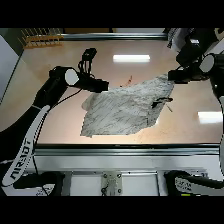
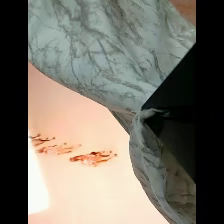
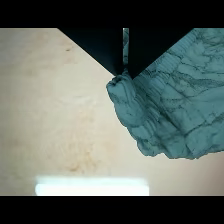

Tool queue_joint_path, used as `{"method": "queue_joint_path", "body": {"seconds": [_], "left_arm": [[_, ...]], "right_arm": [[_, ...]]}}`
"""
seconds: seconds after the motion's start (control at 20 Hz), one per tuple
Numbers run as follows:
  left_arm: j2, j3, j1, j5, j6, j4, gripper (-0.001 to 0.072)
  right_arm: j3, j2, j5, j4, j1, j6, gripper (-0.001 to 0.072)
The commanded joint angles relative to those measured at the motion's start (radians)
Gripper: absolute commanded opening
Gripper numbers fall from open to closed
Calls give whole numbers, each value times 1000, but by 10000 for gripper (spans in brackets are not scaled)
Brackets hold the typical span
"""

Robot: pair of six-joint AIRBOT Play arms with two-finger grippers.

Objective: Fold the clothes and pants, and hang the long-sleeved shirts on hangers.

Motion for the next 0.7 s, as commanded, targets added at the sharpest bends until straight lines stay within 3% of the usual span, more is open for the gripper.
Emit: {"method": "queue_joint_path", "body": {"seconds": [0.0,0.25,0.65], "left_arm": [[-124,158,35,-18,8,8,11],[-35,198,101,-168,7,17,11],[523,-19,-39,-307,8,16,11]], "right_arm": [[-1,-15,-122,-13,-3,40,23],[-1,101,-63,-9,-2,8,22],[-2,438,298,105,0,-42,22]]}}
